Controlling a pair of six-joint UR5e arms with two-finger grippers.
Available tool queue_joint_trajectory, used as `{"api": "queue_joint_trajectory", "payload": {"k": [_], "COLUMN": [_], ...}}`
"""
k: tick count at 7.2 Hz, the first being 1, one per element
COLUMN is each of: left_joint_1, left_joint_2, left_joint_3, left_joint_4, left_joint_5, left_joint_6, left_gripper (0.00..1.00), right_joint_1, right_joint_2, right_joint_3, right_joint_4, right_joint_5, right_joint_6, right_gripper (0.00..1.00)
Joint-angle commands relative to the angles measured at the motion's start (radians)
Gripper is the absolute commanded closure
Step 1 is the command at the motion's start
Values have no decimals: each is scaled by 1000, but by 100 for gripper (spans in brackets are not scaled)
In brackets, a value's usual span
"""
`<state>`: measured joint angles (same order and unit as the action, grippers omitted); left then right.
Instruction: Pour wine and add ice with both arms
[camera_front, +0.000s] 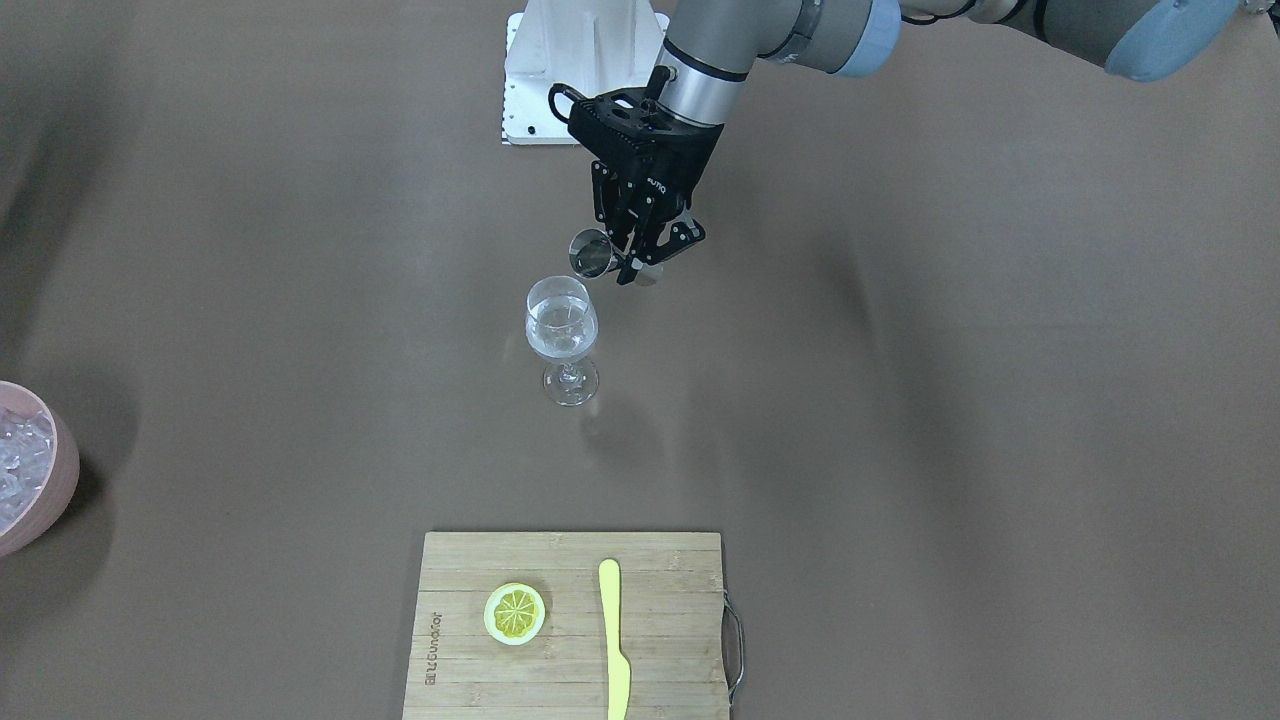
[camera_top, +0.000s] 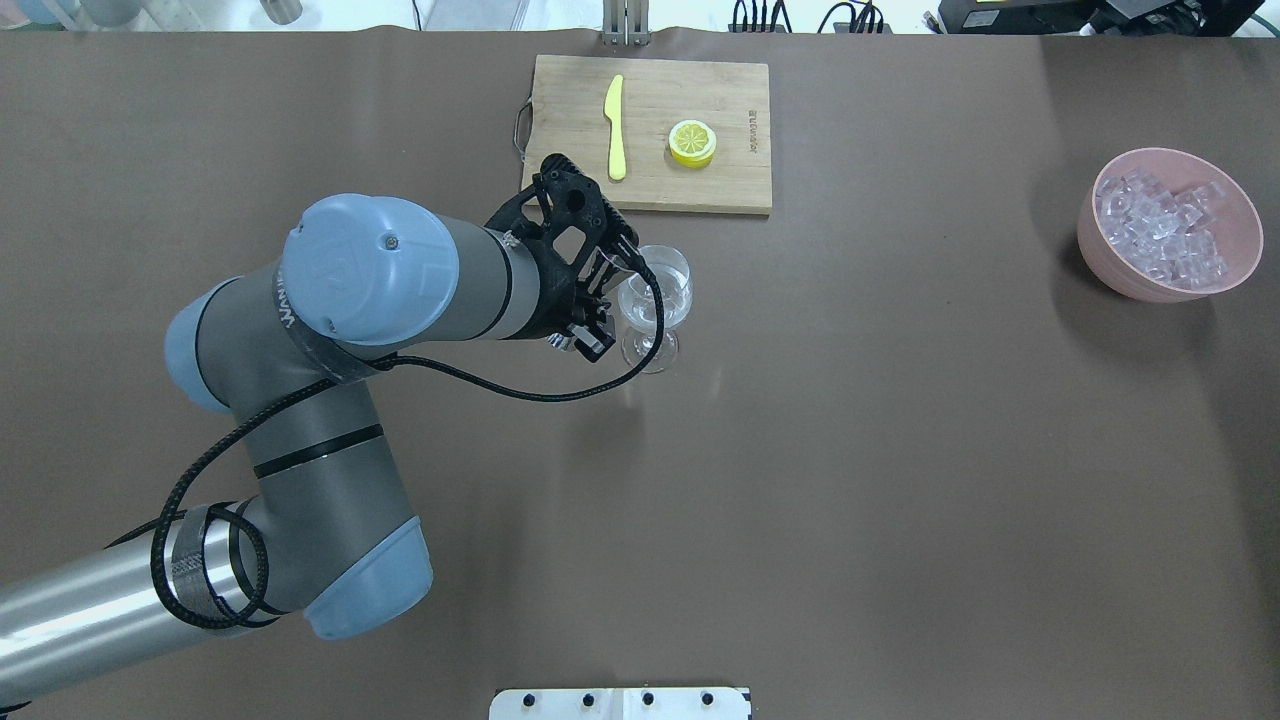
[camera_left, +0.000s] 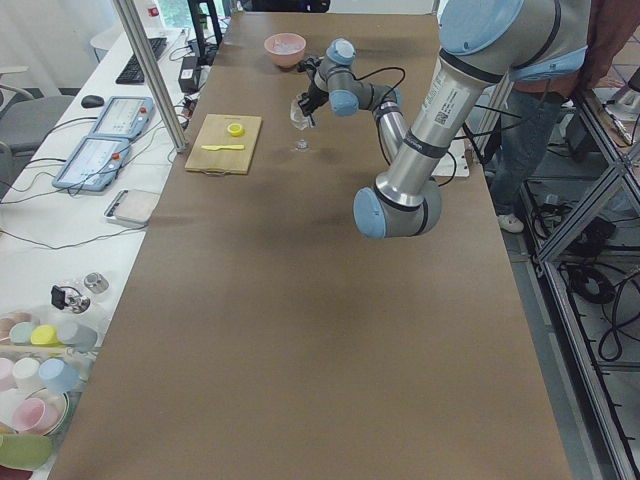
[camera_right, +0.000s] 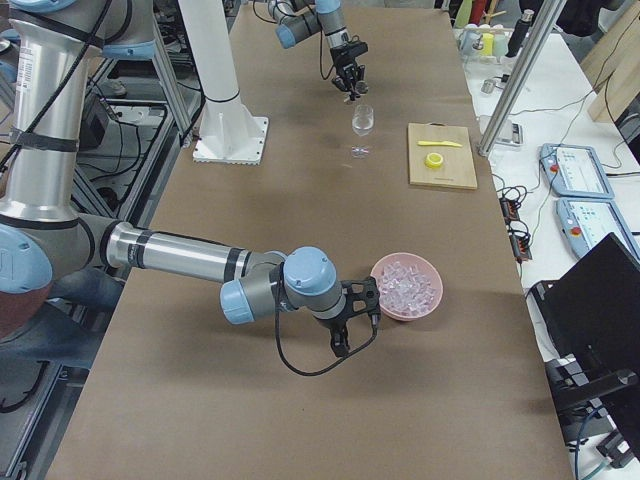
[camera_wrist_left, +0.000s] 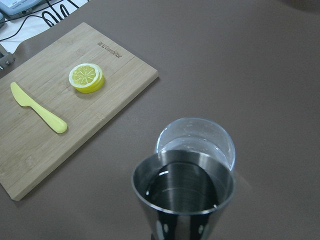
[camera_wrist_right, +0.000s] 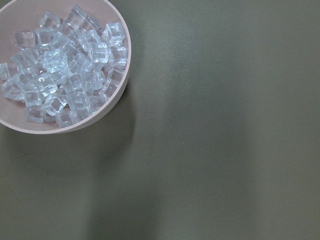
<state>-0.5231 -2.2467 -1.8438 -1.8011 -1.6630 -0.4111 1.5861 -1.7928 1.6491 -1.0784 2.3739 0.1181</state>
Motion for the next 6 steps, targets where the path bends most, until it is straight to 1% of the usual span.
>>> {"api": "queue_joint_trajectory", "payload": {"k": [1, 4, 6], "left_joint_1": [0, 0, 0], "left_joint_2": [-13, -36, -79], "left_joint_3": [-2, 0, 0], "left_joint_4": [48, 129, 213], "left_joint_5": [6, 18, 25], "left_joint_6": [0, 2, 2], "left_gripper": [100, 100, 100], "right_joint_1": [0, 0, 0], "right_joint_2": [0, 0, 0], "right_joint_3": [0, -2, -2], "right_joint_4": [0, 0, 0], "right_joint_5": [-1, -1, -1], "right_joint_6": [0, 0, 0], "right_gripper": [0, 0, 0]}}
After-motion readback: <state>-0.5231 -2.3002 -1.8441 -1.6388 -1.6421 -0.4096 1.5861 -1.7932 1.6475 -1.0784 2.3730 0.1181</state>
